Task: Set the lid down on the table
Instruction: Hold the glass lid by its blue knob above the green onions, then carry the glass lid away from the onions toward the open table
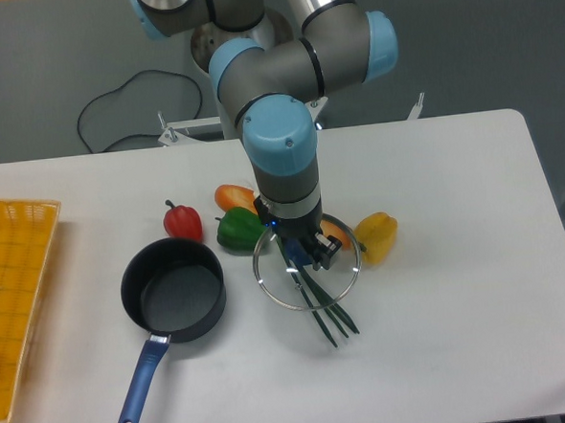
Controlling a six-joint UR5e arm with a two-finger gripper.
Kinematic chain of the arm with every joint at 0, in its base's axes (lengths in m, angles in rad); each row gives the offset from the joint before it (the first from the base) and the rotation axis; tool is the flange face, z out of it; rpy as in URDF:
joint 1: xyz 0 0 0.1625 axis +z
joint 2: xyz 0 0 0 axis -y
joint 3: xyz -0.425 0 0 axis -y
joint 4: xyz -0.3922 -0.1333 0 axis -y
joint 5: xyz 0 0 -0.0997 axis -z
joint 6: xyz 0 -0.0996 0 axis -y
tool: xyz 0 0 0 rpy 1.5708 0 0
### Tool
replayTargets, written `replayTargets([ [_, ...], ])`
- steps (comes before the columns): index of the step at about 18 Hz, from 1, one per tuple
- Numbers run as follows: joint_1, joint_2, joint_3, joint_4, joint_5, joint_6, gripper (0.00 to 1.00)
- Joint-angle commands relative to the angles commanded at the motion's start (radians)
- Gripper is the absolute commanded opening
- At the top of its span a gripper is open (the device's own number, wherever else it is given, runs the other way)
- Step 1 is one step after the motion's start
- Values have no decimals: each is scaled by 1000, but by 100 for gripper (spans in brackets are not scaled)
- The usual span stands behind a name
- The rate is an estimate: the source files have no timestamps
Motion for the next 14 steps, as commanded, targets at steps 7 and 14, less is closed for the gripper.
replayTargets([
  [7, -5, -6, -11, 0, 2, -43, 56],
  [14, 34, -24, -11, 6, 2, -46, 56],
])
